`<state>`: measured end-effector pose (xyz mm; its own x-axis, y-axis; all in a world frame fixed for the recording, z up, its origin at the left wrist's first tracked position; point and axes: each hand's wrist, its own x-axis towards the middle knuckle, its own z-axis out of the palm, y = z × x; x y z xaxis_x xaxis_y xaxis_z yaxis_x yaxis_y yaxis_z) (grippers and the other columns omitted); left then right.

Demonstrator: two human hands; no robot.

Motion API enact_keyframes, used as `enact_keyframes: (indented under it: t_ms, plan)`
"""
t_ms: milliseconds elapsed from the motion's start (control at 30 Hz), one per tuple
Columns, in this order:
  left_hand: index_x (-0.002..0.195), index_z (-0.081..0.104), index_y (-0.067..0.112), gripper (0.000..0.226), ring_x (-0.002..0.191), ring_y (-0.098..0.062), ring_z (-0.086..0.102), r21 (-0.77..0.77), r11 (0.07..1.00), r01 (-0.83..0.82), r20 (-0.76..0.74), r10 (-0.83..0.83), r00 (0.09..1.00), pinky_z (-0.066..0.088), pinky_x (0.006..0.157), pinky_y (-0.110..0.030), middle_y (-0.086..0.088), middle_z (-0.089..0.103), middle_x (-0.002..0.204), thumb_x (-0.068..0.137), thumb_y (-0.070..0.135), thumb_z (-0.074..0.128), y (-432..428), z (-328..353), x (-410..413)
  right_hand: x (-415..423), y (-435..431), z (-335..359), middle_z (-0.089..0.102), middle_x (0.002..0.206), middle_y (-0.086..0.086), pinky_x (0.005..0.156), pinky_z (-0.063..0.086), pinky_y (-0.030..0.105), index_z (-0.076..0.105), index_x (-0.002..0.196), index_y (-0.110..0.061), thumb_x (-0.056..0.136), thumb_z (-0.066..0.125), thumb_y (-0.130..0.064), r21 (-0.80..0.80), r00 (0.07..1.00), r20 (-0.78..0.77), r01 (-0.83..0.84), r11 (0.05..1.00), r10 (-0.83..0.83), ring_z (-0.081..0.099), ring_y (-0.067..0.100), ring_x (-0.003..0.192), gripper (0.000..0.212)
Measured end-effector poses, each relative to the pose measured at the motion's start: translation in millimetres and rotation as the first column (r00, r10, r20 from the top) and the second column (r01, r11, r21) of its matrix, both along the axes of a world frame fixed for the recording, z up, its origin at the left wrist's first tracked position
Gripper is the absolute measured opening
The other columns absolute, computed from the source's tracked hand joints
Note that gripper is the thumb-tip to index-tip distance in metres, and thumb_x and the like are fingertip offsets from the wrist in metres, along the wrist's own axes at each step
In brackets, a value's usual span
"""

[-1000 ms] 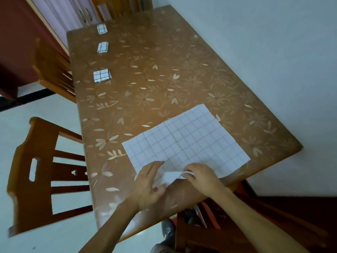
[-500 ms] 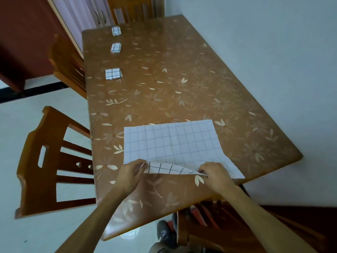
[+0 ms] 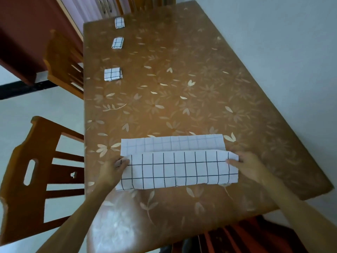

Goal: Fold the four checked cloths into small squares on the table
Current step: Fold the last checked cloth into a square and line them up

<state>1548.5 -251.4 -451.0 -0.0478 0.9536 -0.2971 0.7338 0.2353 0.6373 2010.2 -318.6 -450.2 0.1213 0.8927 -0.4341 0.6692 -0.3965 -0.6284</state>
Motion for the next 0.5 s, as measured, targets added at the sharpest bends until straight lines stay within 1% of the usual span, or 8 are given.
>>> enact_keyframes:
  t_ms: [33, 100, 167, 233, 300, 367, 433, 500]
  plan:
    - [0.09, 0.071, 0.018, 0.012, 0.081, -0.012, 0.062, 0.002, 0.999, -0.034, -0.023, 0.034, 0.999, 0.043, 0.064, -0.025, 0.003, 0.07, 0.085, 0.095, 0.027, 0.064, 7, -4, 4, 0, 14, -6, 0.071, 0.1, -0.003, 0.074, 0.049, 0.029, 0.069, 0.112, -0.019, 0.09, 0.07, -0.018, 0.04, 1.0, 0.0, 0.009, 0.999, -0.009, 0.065, 0.013, 0.089, 0.023]
    - [0.087, 0.069, 0.014, 0.018, 0.079, -0.02, 0.062, -0.009, 0.995, -0.097, -0.101, 0.096, 0.99, 0.043, 0.064, -0.03, -0.001, 0.068, 0.081, 0.093, 0.031, 0.066, 20, -14, 10, -2, 36, -20, 0.071, 0.101, 0.002, 0.077, 0.051, 0.035, 0.067, 0.113, -0.013, 0.087, 0.071, -0.014, 0.07, 0.999, 0.02, 0.044, 0.997, -0.046, 0.066, 0.019, 0.089, 0.026]
    - [0.082, 0.066, 0.01, 0.025, 0.078, -0.028, 0.062, -0.018, 0.989, -0.145, -0.189, 0.14, 0.972, 0.042, 0.065, -0.033, -0.008, 0.067, 0.078, 0.092, 0.033, 0.067, 28, -24, 17, -4, 52, -41, 0.071, 0.1, 0.0, 0.081, 0.054, 0.041, 0.062, 0.115, -0.014, 0.086, 0.072, -0.018, 0.031, 0.995, 0.027, 0.091, 0.995, -0.092, 0.068, 0.022, 0.088, 0.03]
    - [0.077, 0.062, 0.009, 0.025, 0.078, -0.032, 0.06, 0.001, 0.985, -0.171, -0.229, 0.167, 0.959, 0.04, 0.068, -0.033, -0.015, 0.066, 0.078, 0.092, 0.029, 0.068, 33, -33, 25, -6, 63, -61, 0.069, 0.099, -0.005, 0.082, 0.054, 0.041, 0.056, 0.119, -0.019, 0.086, 0.072, -0.025, 0.021, 0.992, 0.044, 0.121, 0.992, -0.122, 0.067, 0.02, 0.087, 0.037]
    - [0.082, 0.066, 0.006, 0.024, 0.084, -0.037, 0.062, 0.017, 0.981, -0.195, -0.245, 0.193, 0.95, 0.042, 0.071, -0.035, -0.017, 0.066, 0.083, 0.092, 0.028, 0.068, 39, -39, 30, -7, 70, -74, 0.067, 0.097, -0.007, 0.08, 0.054, 0.041, 0.053, 0.119, -0.025, 0.086, 0.071, -0.033, 0.053, 0.988, 0.066, 0.137, 0.989, -0.14, 0.066, 0.018, 0.084, 0.038]
    - [0.088, 0.068, 0.006, 0.024, 0.087, -0.038, 0.063, 0.042, 0.982, -0.186, -0.275, 0.191, 0.942, 0.045, 0.073, -0.036, -0.017, 0.067, 0.086, 0.092, 0.03, 0.069, 45, -46, 31, -8, 70, -82, 0.068, 0.095, -0.008, 0.076, 0.056, 0.044, 0.049, 0.118, -0.031, 0.086, 0.068, -0.04, 0.098, 0.98, 0.093, 0.165, 0.981, -0.174, 0.067, 0.018, 0.08, 0.038]
    - [0.077, 0.064, 0.009, 0.026, 0.078, -0.037, 0.062, 0.074, 0.986, -0.147, -0.296, 0.163, 0.941, 0.042, 0.067, -0.034, -0.012, 0.064, 0.075, 0.091, 0.031, 0.069, 52, -54, 29, -9, 68, -85, 0.069, 0.087, -0.009, 0.072, 0.056, 0.044, 0.048, 0.118, -0.03, 0.087, 0.067, -0.04, 0.11, 0.971, 0.103, 0.204, 0.973, -0.215, 0.066, 0.019, 0.075, 0.038]
    - [0.073, 0.063, 0.009, 0.03, 0.073, -0.034, 0.061, 0.089, 0.989, -0.117, -0.326, 0.14, 0.935, 0.04, 0.063, -0.033, -0.01, 0.062, 0.071, 0.091, 0.033, 0.068, 60, -60, 26, -10, 68, -86, 0.07, 0.086, -0.006, 0.073, 0.056, 0.044, 0.048, 0.12, -0.028, 0.088, 0.067, -0.038, 0.126, 0.964, 0.089, 0.24, 0.962, -0.252, 0.066, 0.021, 0.075, 0.038]
